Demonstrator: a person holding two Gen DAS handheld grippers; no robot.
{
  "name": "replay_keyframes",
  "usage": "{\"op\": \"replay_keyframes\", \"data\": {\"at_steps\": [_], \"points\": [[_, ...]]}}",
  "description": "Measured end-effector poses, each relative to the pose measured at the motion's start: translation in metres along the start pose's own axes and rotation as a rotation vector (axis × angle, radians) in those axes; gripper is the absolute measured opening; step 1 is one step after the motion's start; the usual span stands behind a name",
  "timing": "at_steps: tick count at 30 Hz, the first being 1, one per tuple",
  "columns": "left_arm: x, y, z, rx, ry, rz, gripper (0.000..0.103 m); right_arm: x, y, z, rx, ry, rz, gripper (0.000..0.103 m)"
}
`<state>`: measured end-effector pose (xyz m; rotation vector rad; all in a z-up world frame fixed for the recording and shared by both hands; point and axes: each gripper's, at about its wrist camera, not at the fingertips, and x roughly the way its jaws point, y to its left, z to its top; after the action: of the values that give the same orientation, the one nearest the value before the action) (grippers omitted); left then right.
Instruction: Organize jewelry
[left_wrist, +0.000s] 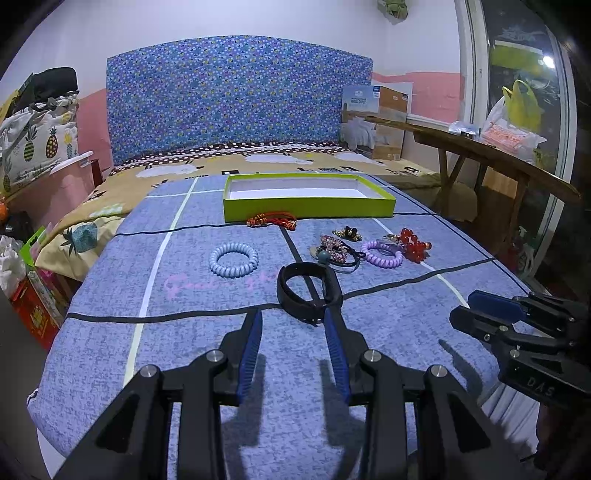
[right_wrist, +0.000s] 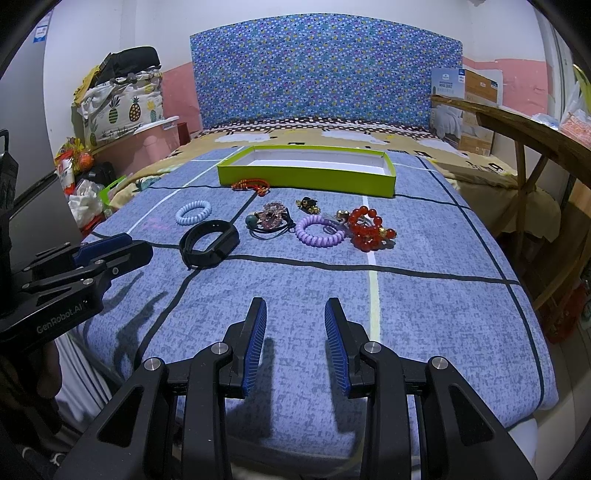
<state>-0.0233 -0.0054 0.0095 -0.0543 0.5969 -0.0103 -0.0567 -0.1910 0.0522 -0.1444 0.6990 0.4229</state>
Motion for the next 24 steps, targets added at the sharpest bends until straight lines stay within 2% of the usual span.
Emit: {"op": "replay_keyframes", "data": {"at_steps": [24], "points": [[0.0024, 0.0006, -0.0012, -0.017, 0.011, -0.019, 0.037, -0.0006, 0.0007, 0.0002, 0.001, 0.001, 0.001, 0.034]]}}
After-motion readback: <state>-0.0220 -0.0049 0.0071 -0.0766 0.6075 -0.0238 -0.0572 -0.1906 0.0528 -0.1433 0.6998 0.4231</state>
